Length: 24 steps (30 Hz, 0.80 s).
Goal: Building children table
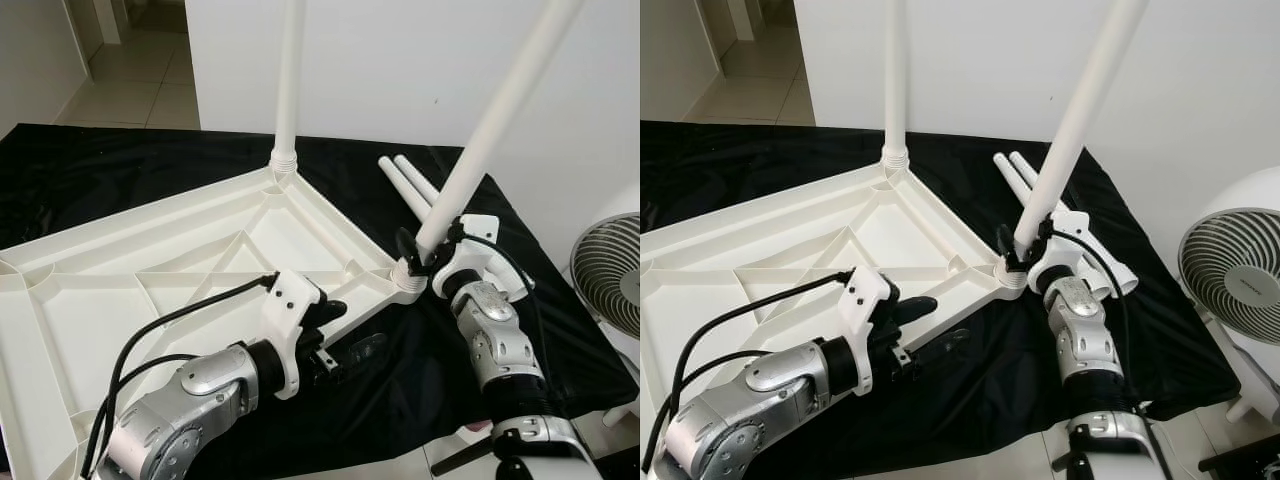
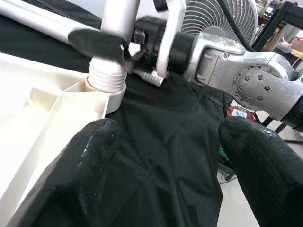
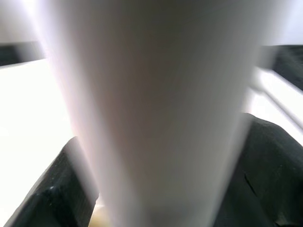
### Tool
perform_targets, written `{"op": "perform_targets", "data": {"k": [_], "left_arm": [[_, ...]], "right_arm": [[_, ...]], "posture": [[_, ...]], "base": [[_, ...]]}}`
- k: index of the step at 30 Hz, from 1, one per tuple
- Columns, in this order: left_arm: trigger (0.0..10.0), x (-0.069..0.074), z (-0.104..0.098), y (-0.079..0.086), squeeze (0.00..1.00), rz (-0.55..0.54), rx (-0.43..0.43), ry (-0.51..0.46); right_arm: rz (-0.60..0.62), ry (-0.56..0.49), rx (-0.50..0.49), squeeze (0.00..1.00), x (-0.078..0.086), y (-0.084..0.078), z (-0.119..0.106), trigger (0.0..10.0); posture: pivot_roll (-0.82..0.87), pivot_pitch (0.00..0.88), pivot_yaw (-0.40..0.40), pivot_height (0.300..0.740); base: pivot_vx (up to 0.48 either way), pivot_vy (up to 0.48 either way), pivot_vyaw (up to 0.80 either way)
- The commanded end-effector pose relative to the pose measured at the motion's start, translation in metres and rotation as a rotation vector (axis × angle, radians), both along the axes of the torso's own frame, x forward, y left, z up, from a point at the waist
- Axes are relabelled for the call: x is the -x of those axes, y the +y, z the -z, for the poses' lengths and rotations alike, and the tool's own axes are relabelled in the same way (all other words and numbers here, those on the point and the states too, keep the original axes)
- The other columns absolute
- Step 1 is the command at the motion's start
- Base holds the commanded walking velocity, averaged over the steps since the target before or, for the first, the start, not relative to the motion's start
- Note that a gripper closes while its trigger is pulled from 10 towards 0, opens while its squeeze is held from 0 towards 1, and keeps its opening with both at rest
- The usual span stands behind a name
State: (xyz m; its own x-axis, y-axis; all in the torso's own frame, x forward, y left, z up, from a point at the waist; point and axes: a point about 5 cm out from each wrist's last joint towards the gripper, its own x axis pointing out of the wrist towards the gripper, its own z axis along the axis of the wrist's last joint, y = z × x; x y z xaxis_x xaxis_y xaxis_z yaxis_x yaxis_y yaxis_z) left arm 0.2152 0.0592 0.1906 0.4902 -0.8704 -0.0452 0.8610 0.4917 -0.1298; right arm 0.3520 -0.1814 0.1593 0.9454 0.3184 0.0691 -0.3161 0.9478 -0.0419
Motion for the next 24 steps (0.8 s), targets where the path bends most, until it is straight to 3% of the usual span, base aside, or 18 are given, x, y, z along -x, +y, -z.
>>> {"op": "perform_targets", "data": {"k": [1,3,4,5,6,9,10,19,22,24], "left_arm": [[10.0,-0.001,0.001,0.0,0.0,0.007,-0.006,0.015],[10.0,-0.001,0.001,0.001,0.0,0.003,-0.009,0.018],[10.0,-0.001,0.002,0.001,0.0,0.001,-0.01,0.021],[10.0,-0.001,0.002,0.001,0.0,0.0,-0.012,0.025],[10.0,0.0,0.003,0.001,0.0,-0.001,-0.013,0.028],[10.0,0.0,0.004,0.001,0.0,-0.001,-0.015,0.038],[10.0,0.0,0.004,0.001,0.0,0.0,-0.016,0.04],[10.0,0.001,0.004,0.001,0.0,0.0,-0.017,0.042],[10.0,0.001,0.004,0.0,0.0,0.0,-0.014,0.044],[10.0,0.001,0.004,-0.001,0.0,0.0,-0.011,0.047]], "right_arm": [[-0.03,0.003,0.003,0.0,0.0,-0.002,0.001,10.0],[-0.142,0.025,0.032,0.0,0.002,-0.004,0.005,10.0],[-0.185,0.036,0.051,0.0,0.003,-0.005,0.008,9.3],[-0.217,0.044,0.067,0.0,0.004,-0.006,0.01,6.4],[-0.233,0.048,0.075,0.0,0.004,-0.007,0.011,2.7],[-0.249,0.054,0.082,0.0,0.003,-0.009,0.012,2.7],[-0.254,0.052,0.087,0.0,0.003,-0.01,0.011,0.0],[-0.215,0.054,0.075,0.0,0.002,-0.01,0.01,0.0],[-0.174,0.072,0.064,0.0,0.003,-0.007,0.014,0.0],[-0.119,0.085,0.04,0.0,0.01,0.005,0.021,0.0]], "posture": [[0.07,0.082,-0.072,0.74],[0.07,0.083,-0.071,0.74],[0.07,0.083,-0.071,0.74],[0.07,0.084,-0.07,0.74],[0.07,0.084,-0.07,0.74],[0.07,0.083,-0.071,0.74],[0.07,0.084,-0.069,0.74],[0.07,0.088,-0.077,0.74],[0.06,0.091,-0.081,0.74],[0.06,0.095,-0.08,0.74]], "base": [[0.0,0.0,0.0],[0.0,0.0,0.0],[0.0,0.0,0.0],[0.0,0.0,0.0],[0.0,0.0,0.0],[0.0,0.0,0.0],[0.0,0.0,0.0],[0.0,0.0,0.0],[0.0,0.0,0.0],[0.0,0.0,0.0]]}}
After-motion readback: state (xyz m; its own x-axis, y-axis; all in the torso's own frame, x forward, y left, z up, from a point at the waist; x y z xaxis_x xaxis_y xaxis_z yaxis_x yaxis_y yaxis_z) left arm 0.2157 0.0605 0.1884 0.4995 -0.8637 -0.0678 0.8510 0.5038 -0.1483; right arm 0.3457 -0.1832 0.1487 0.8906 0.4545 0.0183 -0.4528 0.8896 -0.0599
